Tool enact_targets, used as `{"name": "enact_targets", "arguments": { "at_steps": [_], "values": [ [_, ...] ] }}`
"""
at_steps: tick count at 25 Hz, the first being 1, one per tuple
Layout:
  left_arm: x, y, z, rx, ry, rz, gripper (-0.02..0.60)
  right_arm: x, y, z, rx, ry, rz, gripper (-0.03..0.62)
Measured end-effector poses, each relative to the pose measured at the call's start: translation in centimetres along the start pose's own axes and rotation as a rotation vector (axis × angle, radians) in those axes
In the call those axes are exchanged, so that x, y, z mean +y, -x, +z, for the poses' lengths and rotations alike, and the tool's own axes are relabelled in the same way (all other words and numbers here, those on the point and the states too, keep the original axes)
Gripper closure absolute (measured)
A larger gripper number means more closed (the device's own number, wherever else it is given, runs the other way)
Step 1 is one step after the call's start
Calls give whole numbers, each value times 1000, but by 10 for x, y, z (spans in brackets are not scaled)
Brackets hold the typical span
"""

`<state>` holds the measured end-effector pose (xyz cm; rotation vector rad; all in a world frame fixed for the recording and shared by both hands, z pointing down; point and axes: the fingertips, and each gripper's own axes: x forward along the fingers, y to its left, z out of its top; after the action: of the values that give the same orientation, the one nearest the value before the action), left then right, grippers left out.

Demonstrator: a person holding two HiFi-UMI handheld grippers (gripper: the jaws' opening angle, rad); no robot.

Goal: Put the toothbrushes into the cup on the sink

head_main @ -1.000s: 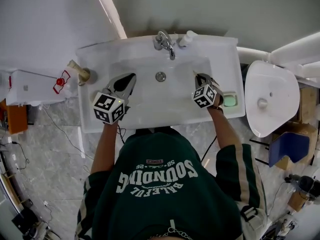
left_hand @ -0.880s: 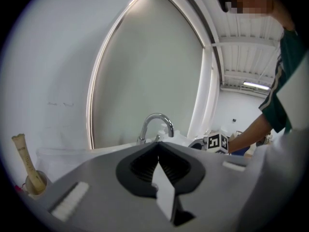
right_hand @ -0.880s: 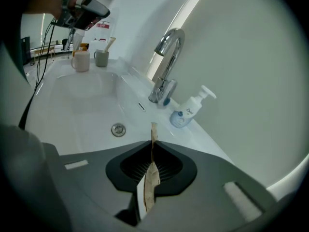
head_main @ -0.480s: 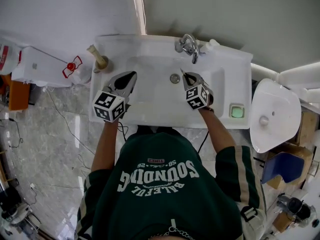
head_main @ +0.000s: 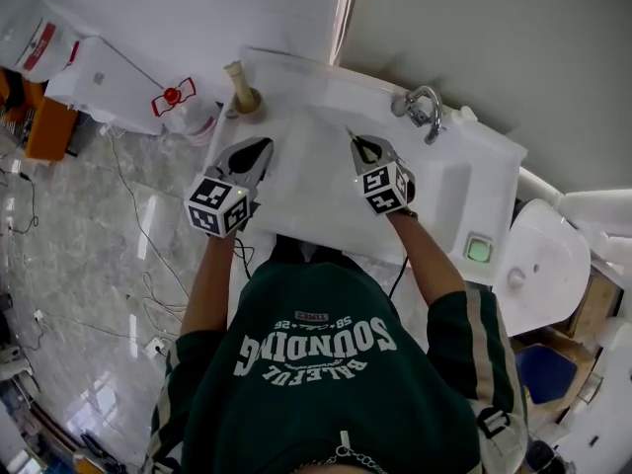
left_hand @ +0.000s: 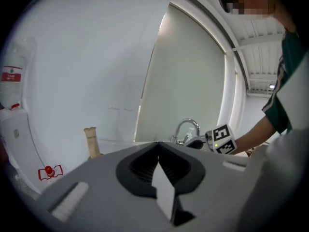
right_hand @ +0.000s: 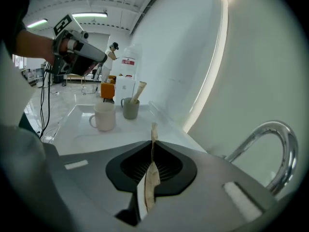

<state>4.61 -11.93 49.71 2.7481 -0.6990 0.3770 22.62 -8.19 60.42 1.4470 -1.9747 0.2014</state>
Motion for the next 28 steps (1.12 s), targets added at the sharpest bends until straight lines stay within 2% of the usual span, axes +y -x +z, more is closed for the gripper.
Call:
{"name": "enact_targets", "arguments": {
  "at_steps": [7,19,23,28],
  "values": [
    [25,40,-14,-20,50,90,529,21,-9,87,-136,-34,102,577],
    [54,88,-22,-56,83,190,529,76,2,247,-464,-134,359,577],
    [63,104,-26,-66,96,224,529,94,-3,272,-509,-173,422,576],
    [72,124,-34,-67,114,256,529,115,-23,275,-498,-238,469,576]
  ]
}}
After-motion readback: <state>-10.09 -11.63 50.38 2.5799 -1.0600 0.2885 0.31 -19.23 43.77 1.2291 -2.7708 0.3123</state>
